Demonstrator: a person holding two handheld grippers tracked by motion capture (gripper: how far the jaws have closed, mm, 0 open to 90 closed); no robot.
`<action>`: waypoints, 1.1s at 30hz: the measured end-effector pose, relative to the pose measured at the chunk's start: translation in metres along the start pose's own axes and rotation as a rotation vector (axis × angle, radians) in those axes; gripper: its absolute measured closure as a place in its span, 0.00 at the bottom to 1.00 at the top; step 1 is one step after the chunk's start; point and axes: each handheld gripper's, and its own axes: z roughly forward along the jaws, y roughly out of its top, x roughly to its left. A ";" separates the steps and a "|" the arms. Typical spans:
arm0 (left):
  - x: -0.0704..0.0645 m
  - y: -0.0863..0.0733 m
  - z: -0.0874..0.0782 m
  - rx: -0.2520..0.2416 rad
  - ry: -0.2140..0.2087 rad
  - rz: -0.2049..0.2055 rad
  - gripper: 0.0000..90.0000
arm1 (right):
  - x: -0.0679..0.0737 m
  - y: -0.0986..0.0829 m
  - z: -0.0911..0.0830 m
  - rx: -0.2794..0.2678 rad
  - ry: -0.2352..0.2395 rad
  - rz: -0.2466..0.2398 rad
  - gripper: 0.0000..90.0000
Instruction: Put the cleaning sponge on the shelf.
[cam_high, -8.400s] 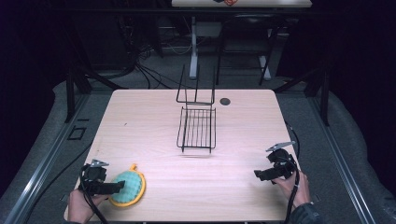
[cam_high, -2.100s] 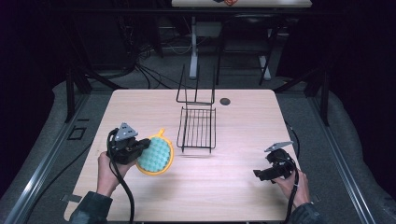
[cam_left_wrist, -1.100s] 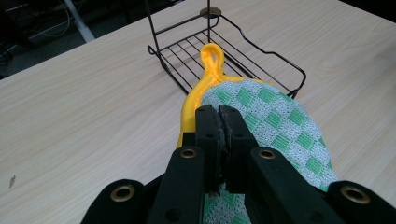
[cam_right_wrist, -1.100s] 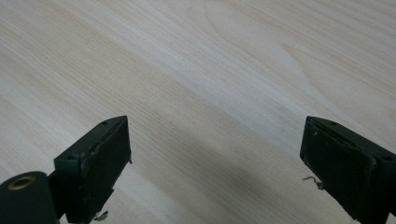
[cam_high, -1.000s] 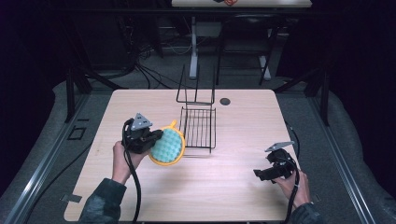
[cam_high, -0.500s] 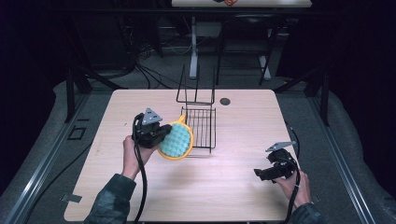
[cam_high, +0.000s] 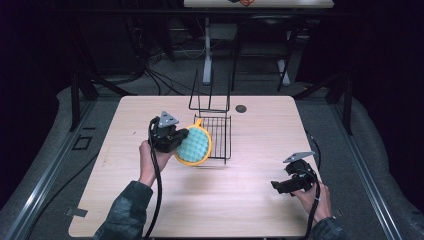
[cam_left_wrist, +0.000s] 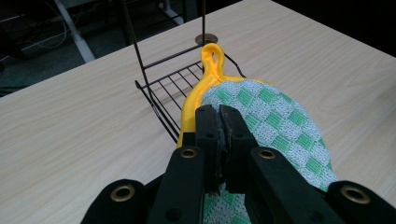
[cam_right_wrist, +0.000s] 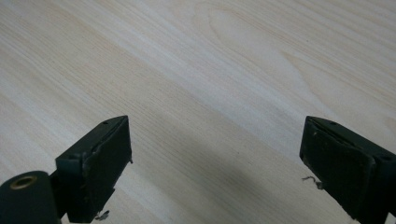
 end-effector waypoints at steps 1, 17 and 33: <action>0.000 0.000 0.001 -0.007 0.005 -0.003 0.97 | 0.000 0.000 0.000 0.000 0.000 0.000 0.09; 0.002 0.005 0.023 -0.023 0.014 -0.036 0.97 | 0.000 0.000 0.000 0.004 0.002 -0.005 0.10; 0.005 0.000 0.046 -0.036 0.011 -0.096 0.97 | 0.000 -0.001 0.001 0.007 0.002 -0.006 0.10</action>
